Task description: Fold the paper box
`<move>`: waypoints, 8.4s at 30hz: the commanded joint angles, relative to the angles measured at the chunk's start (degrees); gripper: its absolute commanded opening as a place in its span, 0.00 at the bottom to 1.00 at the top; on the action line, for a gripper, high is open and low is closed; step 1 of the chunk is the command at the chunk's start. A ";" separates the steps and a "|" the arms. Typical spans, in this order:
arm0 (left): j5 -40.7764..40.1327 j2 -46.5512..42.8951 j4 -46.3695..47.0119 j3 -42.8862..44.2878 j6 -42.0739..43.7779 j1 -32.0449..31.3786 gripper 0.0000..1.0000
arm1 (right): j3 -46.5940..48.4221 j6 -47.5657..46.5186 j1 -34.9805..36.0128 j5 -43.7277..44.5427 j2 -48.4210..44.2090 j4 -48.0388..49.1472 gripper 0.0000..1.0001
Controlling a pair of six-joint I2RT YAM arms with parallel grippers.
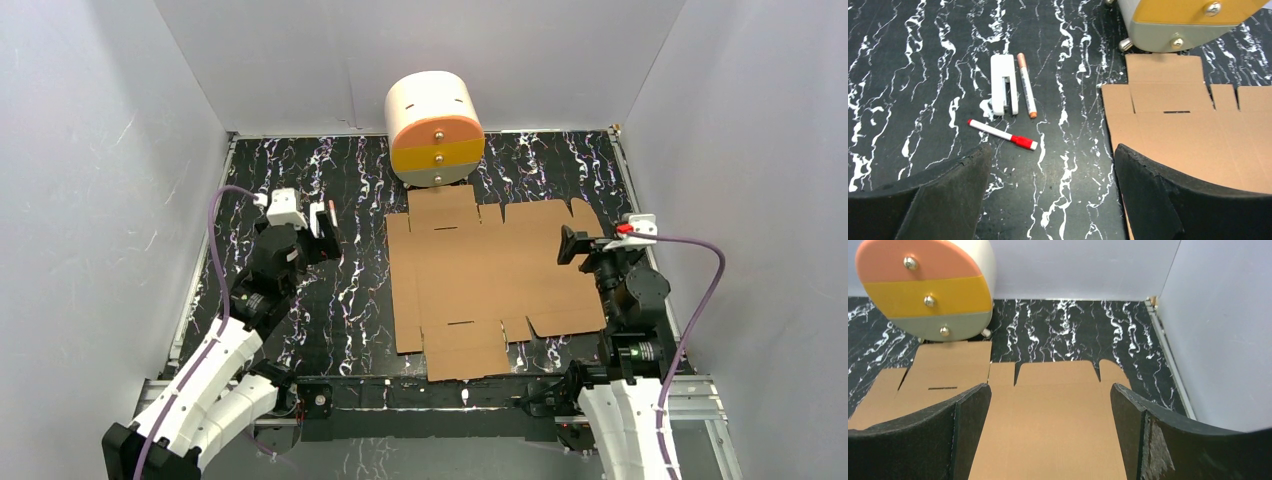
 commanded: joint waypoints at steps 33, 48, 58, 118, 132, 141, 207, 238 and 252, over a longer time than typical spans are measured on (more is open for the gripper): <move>8.26 6.35 -2.59 2.27 -0.59 2.76 0.90 | 38.50 -0.99 -0.10 -11.36 77.84 29.31 0.99; 9.82 8.39 -1.81 1.98 -0.01 3.93 0.90 | 64.94 -3.73 4.56 -13.63 104.06 29.03 0.99; 11.17 7.25 -1.65 1.48 0.13 3.87 0.90 | 77.44 -6.99 9.46 -13.03 114.40 28.15 0.98; 26.91 11.69 -2.02 -7.87 -37.25 -11.75 0.86 | 17.35 3.51 23.12 -8.79 51.76 2.22 0.99; 25.89 17.24 4.29 -12.72 -41.74 -16.29 0.70 | 7.29 8.58 23.17 -12.21 45.66 6.51 0.99; 23.24 22.58 9.88 -12.11 -38.81 -16.37 0.39 | 5.55 8.76 23.11 -13.11 44.54 7.23 0.99; -3.45 36.94 -10.65 8.11 -23.50 -35.92 0.93 | 3.15 9.28 23.18 -9.33 32.42 -1.63 0.98; -12.13 49.15 -12.08 15.10 -12.16 -34.30 0.86 | 3.25 6.83 23.19 -6.74 31.91 -2.42 0.99; -7.13 62.84 0.19 30.01 2.49 -15.23 0.85 | 3.96 8.42 23.19 -6.42 32.59 -0.86 0.99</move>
